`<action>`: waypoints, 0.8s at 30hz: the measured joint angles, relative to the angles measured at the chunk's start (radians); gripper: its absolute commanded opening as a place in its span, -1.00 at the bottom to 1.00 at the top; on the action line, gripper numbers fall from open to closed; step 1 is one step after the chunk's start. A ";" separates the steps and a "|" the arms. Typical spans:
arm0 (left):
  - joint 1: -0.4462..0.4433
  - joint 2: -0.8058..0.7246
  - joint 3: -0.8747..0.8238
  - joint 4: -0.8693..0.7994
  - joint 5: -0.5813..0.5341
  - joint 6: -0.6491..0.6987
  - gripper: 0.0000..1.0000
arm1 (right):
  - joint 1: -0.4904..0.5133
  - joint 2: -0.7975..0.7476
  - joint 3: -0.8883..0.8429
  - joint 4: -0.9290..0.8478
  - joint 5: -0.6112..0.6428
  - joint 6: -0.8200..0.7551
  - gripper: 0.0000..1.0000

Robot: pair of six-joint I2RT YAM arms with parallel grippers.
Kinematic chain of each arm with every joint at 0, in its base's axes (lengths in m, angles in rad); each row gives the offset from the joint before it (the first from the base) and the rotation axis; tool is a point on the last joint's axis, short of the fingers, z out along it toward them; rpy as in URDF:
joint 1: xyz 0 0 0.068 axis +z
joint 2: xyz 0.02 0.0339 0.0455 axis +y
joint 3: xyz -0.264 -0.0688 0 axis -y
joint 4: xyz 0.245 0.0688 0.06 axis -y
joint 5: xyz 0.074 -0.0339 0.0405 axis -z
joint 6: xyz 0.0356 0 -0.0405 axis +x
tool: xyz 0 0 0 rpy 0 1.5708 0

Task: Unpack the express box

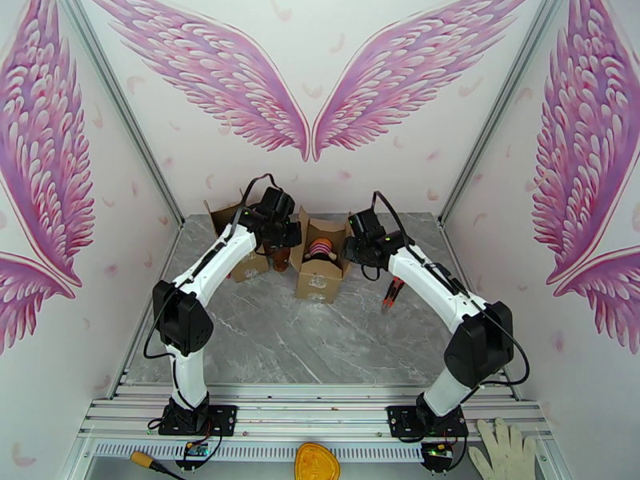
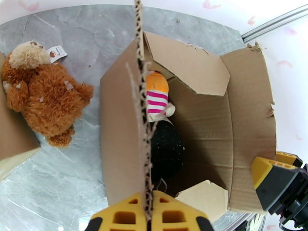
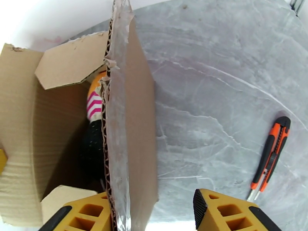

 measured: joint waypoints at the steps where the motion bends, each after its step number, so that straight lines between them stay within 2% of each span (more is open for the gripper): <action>1: 0.001 -0.006 -0.010 0.012 0.002 -0.004 -1.00 | 0.005 -0.012 0.008 0.000 0.002 -0.004 0.01; 3: 0.002 -0.022 -0.029 0.034 0.002 -0.009 -1.00 | 0.024 -0.026 0.053 -0.008 0.022 -0.018 0.02; 6: 0.002 -0.045 -0.043 0.055 -0.003 -0.016 -1.00 | 0.088 -0.005 0.241 -0.068 0.100 -0.048 0.01; 8: 0.000 -0.053 -0.043 0.069 -0.005 -0.018 -1.00 | 0.145 0.036 0.407 -0.094 0.145 -0.066 -0.06; 11: -0.004 -0.056 -0.044 0.091 -0.007 -0.024 -1.00 | 0.202 0.075 0.520 -0.081 0.140 -0.065 -0.27; 12: -0.005 -0.056 -0.045 0.096 -0.007 -0.026 -1.00 | 0.210 0.087 0.533 -0.075 0.131 -0.062 -0.35; 19: -0.026 -0.056 -0.074 0.140 -0.006 -0.035 -1.00 | 0.206 0.253 0.516 -0.060 0.090 0.009 -0.56; 24: -0.031 -0.058 -0.120 0.161 -0.006 -0.030 -1.00 | 0.194 0.296 0.411 -0.056 0.103 0.060 -0.49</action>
